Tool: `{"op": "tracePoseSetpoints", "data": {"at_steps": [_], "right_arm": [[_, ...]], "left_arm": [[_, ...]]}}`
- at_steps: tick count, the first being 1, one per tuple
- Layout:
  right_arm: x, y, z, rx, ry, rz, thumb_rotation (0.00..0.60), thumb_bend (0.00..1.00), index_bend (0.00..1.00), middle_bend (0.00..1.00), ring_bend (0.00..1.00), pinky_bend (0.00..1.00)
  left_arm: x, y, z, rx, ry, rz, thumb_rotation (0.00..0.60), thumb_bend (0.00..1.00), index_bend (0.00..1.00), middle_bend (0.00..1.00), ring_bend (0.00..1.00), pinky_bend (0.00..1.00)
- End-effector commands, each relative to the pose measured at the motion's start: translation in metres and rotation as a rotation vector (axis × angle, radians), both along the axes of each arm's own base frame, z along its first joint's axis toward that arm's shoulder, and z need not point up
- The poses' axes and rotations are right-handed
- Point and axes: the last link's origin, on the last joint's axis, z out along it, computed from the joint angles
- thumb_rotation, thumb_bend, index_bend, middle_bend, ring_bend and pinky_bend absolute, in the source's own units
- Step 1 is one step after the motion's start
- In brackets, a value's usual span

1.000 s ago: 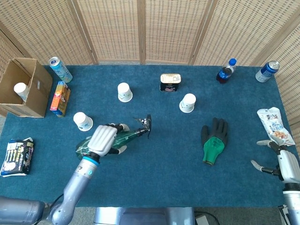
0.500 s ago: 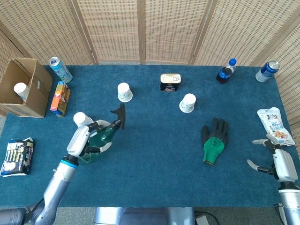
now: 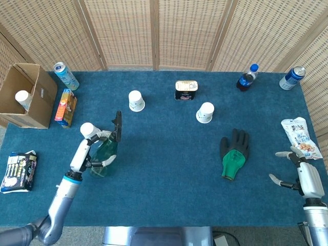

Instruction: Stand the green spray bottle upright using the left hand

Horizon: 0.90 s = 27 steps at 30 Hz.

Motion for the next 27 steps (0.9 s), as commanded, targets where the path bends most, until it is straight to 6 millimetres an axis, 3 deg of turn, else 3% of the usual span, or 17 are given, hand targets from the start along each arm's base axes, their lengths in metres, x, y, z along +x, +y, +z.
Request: {"op": "tracePoseSetpoints", "data": {"at_steps": [1,11,27], "right_arm": [[0.0,0.0,0.001,-0.003,0.0,-0.002,0.6,0.21,0.32,0.35,0.1,0.27],[-0.002,0.003,0.005,-0.013,-0.009,-0.008,0.6,0.21,0.32,0.35,0.1,0.27],[0.001,0.003,0.006,-0.019,-0.024,-0.004,0.6,0.21,0.32,0.35,0.1,0.28]], "left_arm": [[0.008,0.0,-0.003,0.011,-0.06,-0.029,0.6,0.39,0.42,0.37,0.38,0.49],[0.019,-0.004,-0.019,-0.019,-0.159,-0.073,0.6,0.38,0.41,0.36,0.37,0.54],[0.006,-0.019,-0.043,-0.068,-0.144,-0.14,0.599,0.38,0.41,0.36,0.36,0.56]]}}
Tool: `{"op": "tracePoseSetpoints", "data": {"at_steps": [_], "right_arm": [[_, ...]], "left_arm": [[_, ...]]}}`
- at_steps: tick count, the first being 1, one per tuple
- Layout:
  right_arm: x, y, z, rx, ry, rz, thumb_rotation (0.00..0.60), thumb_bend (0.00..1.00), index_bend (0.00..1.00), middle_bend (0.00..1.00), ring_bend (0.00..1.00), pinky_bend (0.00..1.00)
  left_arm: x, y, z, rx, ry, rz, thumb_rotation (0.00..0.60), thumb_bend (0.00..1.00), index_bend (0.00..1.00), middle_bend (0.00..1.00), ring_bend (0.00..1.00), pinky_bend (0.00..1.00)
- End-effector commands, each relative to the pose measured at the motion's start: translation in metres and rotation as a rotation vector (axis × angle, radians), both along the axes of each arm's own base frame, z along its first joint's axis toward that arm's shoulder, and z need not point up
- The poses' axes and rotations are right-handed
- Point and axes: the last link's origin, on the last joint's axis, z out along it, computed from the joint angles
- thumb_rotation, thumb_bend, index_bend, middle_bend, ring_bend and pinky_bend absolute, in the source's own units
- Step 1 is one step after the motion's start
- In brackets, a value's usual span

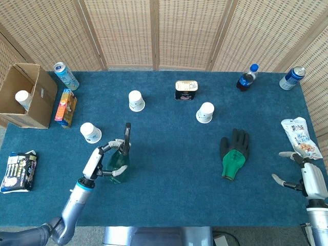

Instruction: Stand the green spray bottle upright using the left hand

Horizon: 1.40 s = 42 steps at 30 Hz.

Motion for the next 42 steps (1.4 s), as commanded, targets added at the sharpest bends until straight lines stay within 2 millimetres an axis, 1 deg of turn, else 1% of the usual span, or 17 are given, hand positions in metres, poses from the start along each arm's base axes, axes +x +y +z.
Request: {"op": "tracePoseSetpoints", "data": {"at_steps": [1,10,11,12,15,16,18,19,20,25,27,29,34,38,42], "right_arm": [[0.001,0.0,0.0,-0.001,-0.004,0.001,0.6,0.21,0.32,0.35,0.1,0.28],[0.002,0.001,0.001,-0.005,-0.013,0.002,0.6,0.21,0.32,0.35,0.1,0.28],[0.002,0.001,0.001,-0.006,-0.015,0.002,0.6,0.21,0.31,0.35,0.1,0.28],[0.002,0.001,0.001,-0.006,-0.014,0.003,0.6,0.21,0.31,0.35,0.1,0.28],[0.003,0.001,0.001,-0.008,-0.014,0.002,0.6,0.21,0.31,0.35,0.1,0.28],[0.003,0.001,0.002,-0.009,-0.014,0.002,0.6,0.21,0.31,0.35,0.1,0.28],[0.003,0.0,0.002,-0.01,-0.013,0.004,0.6,0.21,0.31,0.35,0.1,0.28],[0.003,0.0,0.002,-0.011,-0.014,0.005,0.6,0.21,0.31,0.35,0.1,0.28],[0.004,0.0,0.002,-0.012,-0.015,0.006,0.6,0.21,0.31,0.35,0.1,0.28],[0.004,0.001,0.002,-0.011,-0.013,0.006,0.6,0.21,0.31,0.35,0.1,0.28],[0.004,0.001,0.003,-0.014,-0.014,0.005,0.6,0.21,0.31,0.35,0.1,0.28],[0.004,0.002,0.003,-0.016,-0.014,0.003,0.6,0.21,0.31,0.35,0.1,0.28],[0.003,0.002,0.003,-0.017,-0.018,0.003,0.6,0.21,0.31,0.35,0.1,0.28],[0.004,0.001,0.001,-0.014,-0.019,0.006,0.6,0.21,0.31,0.35,0.1,0.28],[0.005,0.0,0.001,-0.014,-0.02,0.009,0.6,0.21,0.31,0.35,0.1,0.28]], "left_arm": [[-0.004,-0.005,-0.003,-0.006,0.006,-0.015,0.598,0.38,0.41,0.36,0.36,0.56],[-0.017,-0.013,-0.001,0.001,0.039,-0.029,0.547,0.39,0.41,0.36,0.36,0.54],[-0.019,-0.014,-0.001,0.001,0.045,-0.03,0.536,0.38,0.41,0.36,0.35,0.51],[-0.022,-0.016,0.002,0.01,0.054,-0.029,0.526,0.38,0.41,0.35,0.35,0.44],[-0.027,-0.019,0.005,0.024,0.07,-0.028,0.485,0.38,0.4,0.35,0.34,0.31],[-0.029,-0.02,0.006,0.027,0.075,-0.026,0.472,0.38,0.4,0.35,0.33,0.33],[-0.031,-0.021,0.008,0.033,0.069,-0.017,0.431,0.38,0.39,0.33,0.31,0.34],[-0.031,-0.02,0.008,0.036,0.062,-0.012,0.42,0.38,0.38,0.33,0.31,0.33],[-0.031,-0.02,0.008,0.038,0.052,-0.007,0.411,0.37,0.37,0.32,0.3,0.3],[-0.03,-0.021,0.007,0.038,0.033,-0.012,0.397,0.37,0.38,0.31,0.3,0.29],[-0.029,-0.021,0.008,0.037,0.029,-0.015,0.384,0.36,0.38,0.31,0.3,0.34],[-0.028,-0.021,0.009,0.041,0.021,-0.019,0.383,0.36,0.38,0.31,0.3,0.37],[-0.03,-0.024,0.012,0.058,0.018,-0.021,0.378,0.37,0.38,0.31,0.3,0.43],[-0.031,-0.025,0.014,0.072,0.01,-0.02,0.374,0.37,0.38,0.32,0.3,0.37],[-0.028,-0.024,0.016,0.086,0.0,-0.029,0.375,0.37,0.39,0.32,0.31,0.35]]}}
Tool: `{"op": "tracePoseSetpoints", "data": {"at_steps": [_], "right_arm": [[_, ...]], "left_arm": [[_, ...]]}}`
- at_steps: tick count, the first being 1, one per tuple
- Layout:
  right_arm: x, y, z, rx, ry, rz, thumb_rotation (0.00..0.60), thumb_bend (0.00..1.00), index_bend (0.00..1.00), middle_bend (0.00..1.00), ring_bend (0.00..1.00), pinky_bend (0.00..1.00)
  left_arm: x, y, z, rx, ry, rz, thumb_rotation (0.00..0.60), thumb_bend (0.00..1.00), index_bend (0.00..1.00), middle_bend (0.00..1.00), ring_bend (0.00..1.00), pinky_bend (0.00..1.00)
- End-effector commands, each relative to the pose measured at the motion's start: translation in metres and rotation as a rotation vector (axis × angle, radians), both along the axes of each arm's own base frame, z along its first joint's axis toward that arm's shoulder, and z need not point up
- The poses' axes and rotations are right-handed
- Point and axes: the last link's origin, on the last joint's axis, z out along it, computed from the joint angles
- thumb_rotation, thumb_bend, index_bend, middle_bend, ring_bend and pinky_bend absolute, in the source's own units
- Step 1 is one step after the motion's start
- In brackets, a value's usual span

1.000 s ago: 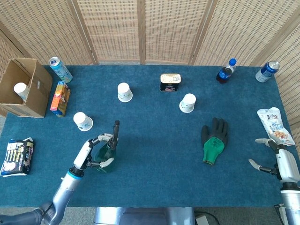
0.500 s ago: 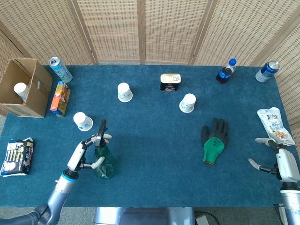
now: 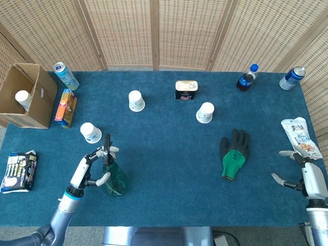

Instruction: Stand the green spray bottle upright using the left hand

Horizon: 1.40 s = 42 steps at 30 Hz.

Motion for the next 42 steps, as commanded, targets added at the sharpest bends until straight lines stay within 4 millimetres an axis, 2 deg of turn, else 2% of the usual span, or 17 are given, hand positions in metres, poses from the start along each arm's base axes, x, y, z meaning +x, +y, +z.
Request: {"op": "tracePoseSetpoints", "data": {"at_steps": [1,8,14,24,31,33,37,39,42], "right_arm": [[0.0,0.0,0.0,-0.001,-0.001,0.001,0.6,0.21,0.31,0.35,0.1,0.28],[0.0,0.002,0.002,-0.005,-0.002,0.002,0.6,0.21,0.31,0.35,0.1,0.28],[0.0,0.003,0.002,-0.006,-0.002,0.002,0.6,0.21,0.31,0.35,0.1,0.28],[0.003,0.003,0.002,-0.003,-0.001,0.013,0.6,0.21,0.31,0.35,0.1,0.28],[0.004,0.003,0.001,-0.002,-0.001,0.017,0.6,0.21,0.31,0.35,0.1,0.28],[0.005,0.004,0.001,-0.001,-0.002,0.017,0.6,0.21,0.31,0.35,0.1,0.28],[0.005,0.004,0.001,-0.002,-0.003,0.018,0.6,0.21,0.31,0.35,0.1,0.28],[0.005,0.004,0.001,-0.001,-0.002,0.019,0.6,0.21,0.31,0.35,0.1,0.28],[0.005,0.004,0.0,0.0,-0.003,0.021,0.6,0.21,0.3,0.35,0.1,0.28]], "left_arm": [[0.002,0.0,0.002,0.011,-0.003,-0.012,0.371,0.37,0.39,0.33,0.31,0.34],[0.007,-0.005,0.002,0.016,-0.006,-0.038,0.373,0.37,0.4,0.34,0.33,0.41],[0.008,-0.011,0.006,0.02,-0.017,-0.05,0.375,0.38,0.4,0.34,0.33,0.41],[-0.002,-0.03,0.023,0.046,-0.034,-0.038,0.369,0.38,0.41,0.35,0.33,0.42],[-0.01,-0.036,0.03,0.057,-0.037,-0.008,0.377,0.37,0.41,0.35,0.33,0.43],[-0.012,-0.037,0.031,0.059,-0.035,-0.004,0.37,0.37,0.41,0.35,0.33,0.4],[-0.014,-0.039,0.034,0.057,-0.027,0.007,0.37,0.37,0.4,0.35,0.33,0.45],[-0.015,-0.04,0.035,0.055,-0.02,0.012,0.368,0.37,0.4,0.34,0.32,0.38],[-0.017,-0.042,0.035,0.044,-0.003,0.02,0.369,0.37,0.4,0.34,0.31,0.39]]}}
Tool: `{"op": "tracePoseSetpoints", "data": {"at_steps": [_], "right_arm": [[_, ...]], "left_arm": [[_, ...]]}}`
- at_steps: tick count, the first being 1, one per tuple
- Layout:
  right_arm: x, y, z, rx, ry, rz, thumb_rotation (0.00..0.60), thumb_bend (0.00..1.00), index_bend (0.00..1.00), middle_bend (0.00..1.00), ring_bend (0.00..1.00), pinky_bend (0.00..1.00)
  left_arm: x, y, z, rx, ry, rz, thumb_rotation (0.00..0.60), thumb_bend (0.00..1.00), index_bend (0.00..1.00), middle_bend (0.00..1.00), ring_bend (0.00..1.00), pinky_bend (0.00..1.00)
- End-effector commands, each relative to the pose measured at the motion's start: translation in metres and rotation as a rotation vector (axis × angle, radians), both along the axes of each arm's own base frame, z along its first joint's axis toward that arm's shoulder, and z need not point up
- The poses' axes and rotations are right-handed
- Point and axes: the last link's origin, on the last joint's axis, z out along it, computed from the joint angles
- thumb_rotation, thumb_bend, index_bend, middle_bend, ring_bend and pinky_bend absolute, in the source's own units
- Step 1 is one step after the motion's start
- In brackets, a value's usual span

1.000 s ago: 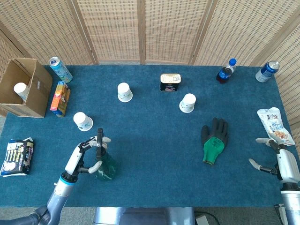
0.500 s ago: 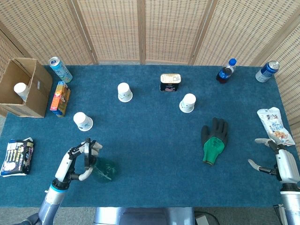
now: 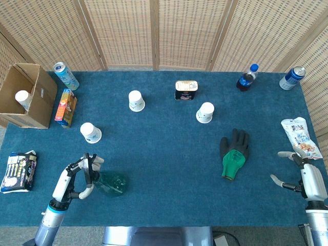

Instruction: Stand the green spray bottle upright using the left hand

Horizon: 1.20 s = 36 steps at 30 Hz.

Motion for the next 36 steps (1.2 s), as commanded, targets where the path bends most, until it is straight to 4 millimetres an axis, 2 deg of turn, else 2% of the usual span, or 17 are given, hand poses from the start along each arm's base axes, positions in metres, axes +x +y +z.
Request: {"op": "tracePoseSetpoints", "data": {"at_steps": [1,4,6,10,15,19,24,26,29,30,36], "right_arm": [[0.0,0.0,0.0,0.002,0.0,0.002,0.6,0.21,0.3,0.35,0.1,0.28],[0.001,0.0,-0.001,0.004,0.0,0.004,0.6,0.21,0.3,0.35,0.1,0.28],[0.001,0.0,-0.001,0.004,-0.002,0.004,0.6,0.21,0.3,0.35,0.1,0.28],[0.002,-0.001,0.0,0.001,-0.002,0.011,0.6,0.21,0.3,0.35,0.1,0.28],[0.001,0.0,0.0,0.001,-0.002,0.01,0.6,0.21,0.3,0.35,0.1,0.28],[0.002,0.0,0.0,0.001,-0.001,0.011,0.6,0.21,0.3,0.35,0.1,0.28],[0.003,0.0,0.0,0.002,0.001,0.013,0.6,0.21,0.3,0.35,0.1,0.28],[0.004,0.0,0.001,0.003,0.005,0.015,0.6,0.21,0.3,0.35,0.1,0.28],[0.004,-0.001,0.001,0.006,0.011,0.015,0.6,0.21,0.3,0.35,0.1,0.28],[0.005,-0.002,0.001,0.007,0.014,0.015,0.6,0.21,0.3,0.35,0.1,0.28],[0.006,-0.005,0.003,0.015,0.032,0.014,0.6,0.21,0.3,0.35,0.1,0.28]], "left_arm": [[-0.002,-0.002,0.001,-0.009,0.016,0.009,0.364,0.37,0.4,0.34,0.31,0.37],[-0.004,-0.004,0.001,-0.015,0.031,0.017,0.357,0.37,0.4,0.33,0.3,0.3],[-0.006,-0.004,0.003,-0.017,0.045,0.028,0.331,0.37,0.39,0.33,0.3,0.28],[-0.01,-0.005,0.008,-0.007,0.06,0.052,0.308,0.37,0.38,0.32,0.29,0.3],[-0.014,-0.009,0.012,-0.003,0.07,0.07,0.299,0.37,0.38,0.31,0.29,0.26],[-0.018,-0.012,0.014,0.0,0.076,0.085,0.293,0.37,0.37,0.31,0.29,0.32],[-0.022,-0.014,0.019,0.007,0.082,0.096,0.282,0.37,0.36,0.29,0.27,0.28],[-0.024,-0.017,0.024,0.016,0.094,0.105,0.258,0.37,0.34,0.28,0.26,0.28],[-0.029,-0.021,0.033,0.034,0.132,0.124,0.191,0.37,0.31,0.26,0.23,0.37],[-0.03,-0.022,0.037,0.04,0.144,0.131,0.171,0.37,0.3,0.25,0.22,0.37],[-0.037,-0.032,0.061,0.075,0.228,0.187,0.136,0.36,0.24,0.2,0.17,0.35]]}}
